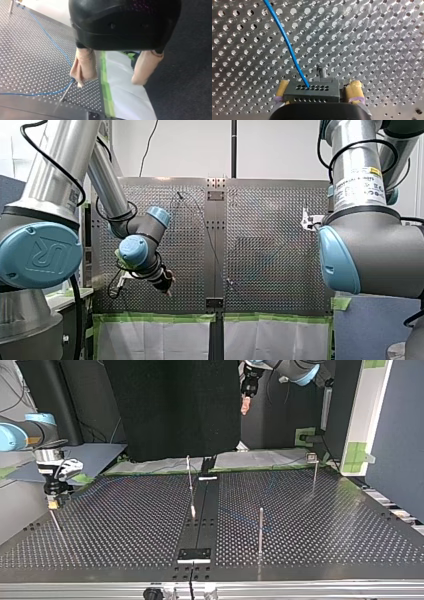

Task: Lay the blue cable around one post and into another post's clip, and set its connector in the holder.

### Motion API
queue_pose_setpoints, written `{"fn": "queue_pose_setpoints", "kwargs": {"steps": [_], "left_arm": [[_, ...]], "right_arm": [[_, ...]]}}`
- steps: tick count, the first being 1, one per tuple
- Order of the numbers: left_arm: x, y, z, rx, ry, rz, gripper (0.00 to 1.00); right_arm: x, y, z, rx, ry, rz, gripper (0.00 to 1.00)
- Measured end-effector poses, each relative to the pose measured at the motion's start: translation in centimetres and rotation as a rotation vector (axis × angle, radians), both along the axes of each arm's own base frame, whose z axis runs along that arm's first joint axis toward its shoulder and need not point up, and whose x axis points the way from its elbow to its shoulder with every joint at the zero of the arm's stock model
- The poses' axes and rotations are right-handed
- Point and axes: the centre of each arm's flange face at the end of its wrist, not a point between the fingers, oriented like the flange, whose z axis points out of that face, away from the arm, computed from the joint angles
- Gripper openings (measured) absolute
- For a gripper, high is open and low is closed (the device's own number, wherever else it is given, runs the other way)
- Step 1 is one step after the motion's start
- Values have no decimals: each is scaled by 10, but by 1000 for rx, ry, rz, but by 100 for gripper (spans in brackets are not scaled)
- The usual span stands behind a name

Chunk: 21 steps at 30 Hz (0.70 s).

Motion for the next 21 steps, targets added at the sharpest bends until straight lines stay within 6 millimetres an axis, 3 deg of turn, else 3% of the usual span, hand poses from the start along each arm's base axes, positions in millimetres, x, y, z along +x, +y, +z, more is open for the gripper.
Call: {"fn": "queue_pose_setpoints", "kwargs": {"steps": [21], "left_arm": [[21,-13,7,-98,-155,0,100]], "right_arm": [[0,0,0,0,0,0,98]]}}
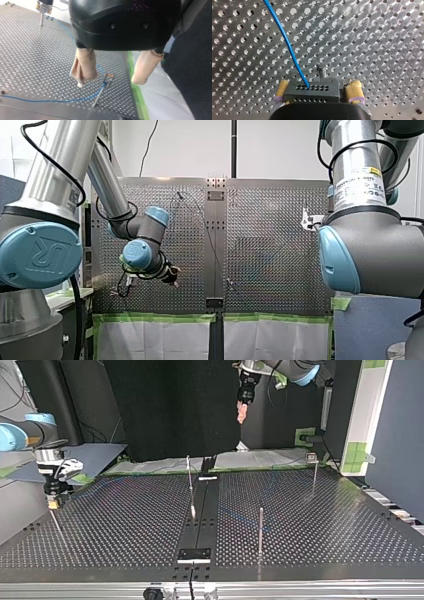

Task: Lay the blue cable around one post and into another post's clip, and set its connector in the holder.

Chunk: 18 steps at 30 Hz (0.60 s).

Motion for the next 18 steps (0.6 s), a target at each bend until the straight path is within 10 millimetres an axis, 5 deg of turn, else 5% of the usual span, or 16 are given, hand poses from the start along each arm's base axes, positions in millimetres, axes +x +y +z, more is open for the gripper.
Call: {"fn": "queue_pose_setpoints", "kwargs": {"steps": [18], "left_arm": [[17,-11,10,-87,-138,0,100]], "right_arm": [[0,0,0,0,0,0,98]]}}
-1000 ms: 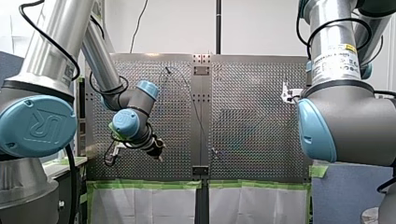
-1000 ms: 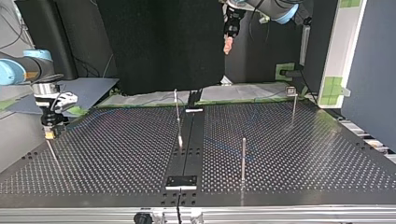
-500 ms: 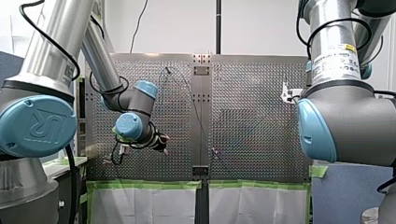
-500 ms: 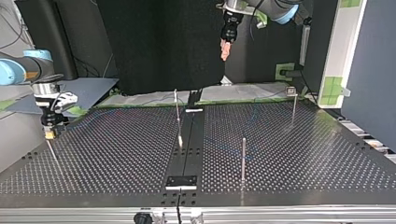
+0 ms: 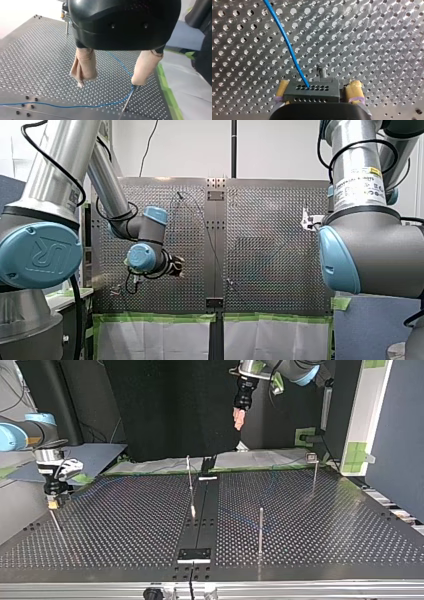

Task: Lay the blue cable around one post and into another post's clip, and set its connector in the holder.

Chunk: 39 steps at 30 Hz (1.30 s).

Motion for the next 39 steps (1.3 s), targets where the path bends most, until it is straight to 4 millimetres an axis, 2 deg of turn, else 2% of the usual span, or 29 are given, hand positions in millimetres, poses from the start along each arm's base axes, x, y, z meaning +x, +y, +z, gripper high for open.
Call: {"fn": "queue_pose_setpoints", "kwargs": {"steps": [14,39], "left_arm": [[9,-6,7,-52,-83,0,100],[10,-6,8,-54,-86,0,100]], "right_arm": [[0,0,0,0,0,0,98],[0,0,0,0,0,0,98]]}}
